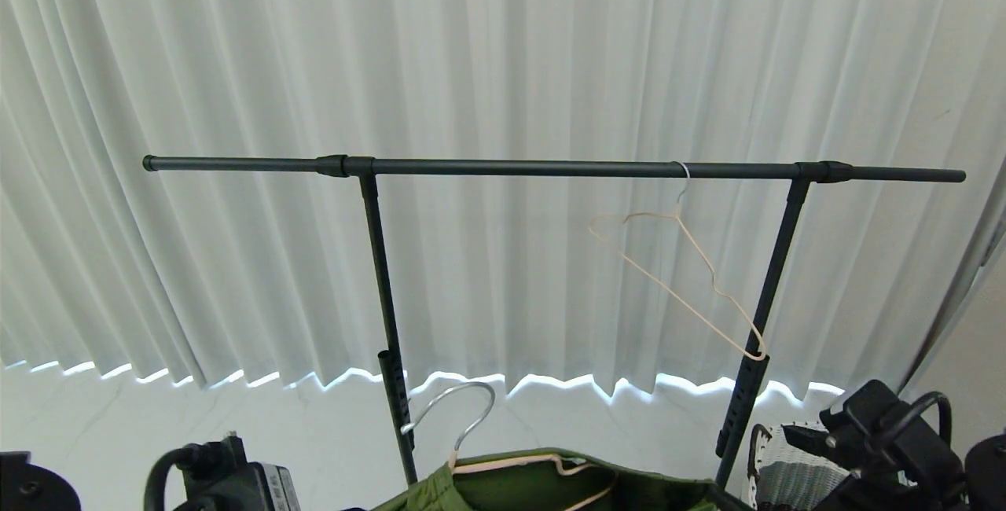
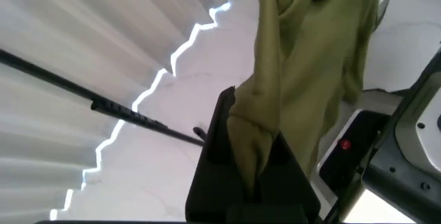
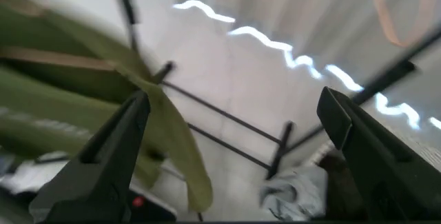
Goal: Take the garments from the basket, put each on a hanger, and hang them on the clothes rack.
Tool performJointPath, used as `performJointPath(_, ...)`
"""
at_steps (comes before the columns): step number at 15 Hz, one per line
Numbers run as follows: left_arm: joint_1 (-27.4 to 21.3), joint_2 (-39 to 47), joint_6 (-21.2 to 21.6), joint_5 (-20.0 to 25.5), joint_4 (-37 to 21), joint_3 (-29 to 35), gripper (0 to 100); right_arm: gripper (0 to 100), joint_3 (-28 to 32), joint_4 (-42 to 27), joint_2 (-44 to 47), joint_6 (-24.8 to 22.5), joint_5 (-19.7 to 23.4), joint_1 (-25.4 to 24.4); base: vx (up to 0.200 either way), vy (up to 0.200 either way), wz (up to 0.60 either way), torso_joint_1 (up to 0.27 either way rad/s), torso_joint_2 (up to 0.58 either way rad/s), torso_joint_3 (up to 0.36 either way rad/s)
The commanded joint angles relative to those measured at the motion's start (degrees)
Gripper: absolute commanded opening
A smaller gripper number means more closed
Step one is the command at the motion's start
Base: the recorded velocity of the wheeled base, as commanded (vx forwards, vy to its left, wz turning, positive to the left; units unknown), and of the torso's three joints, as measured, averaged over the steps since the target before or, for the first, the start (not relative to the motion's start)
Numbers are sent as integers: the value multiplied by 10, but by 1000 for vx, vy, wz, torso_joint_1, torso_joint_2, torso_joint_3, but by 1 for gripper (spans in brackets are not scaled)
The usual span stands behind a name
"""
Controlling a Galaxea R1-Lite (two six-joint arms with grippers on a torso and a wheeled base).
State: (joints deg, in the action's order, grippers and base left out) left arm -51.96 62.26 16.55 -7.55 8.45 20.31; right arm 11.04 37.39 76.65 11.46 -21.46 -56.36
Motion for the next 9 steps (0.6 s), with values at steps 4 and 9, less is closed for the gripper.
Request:
performJointPath(4,-1,-17,0,10,16,-1,0,100,13,1,-13,-28,32,-64,0,0,0,0,0,0)
performJointPath(9,-1,-61,4,83,16,-7,0,100,65,-33,-13,-75,98,-83,0,0,0,0,0,0)
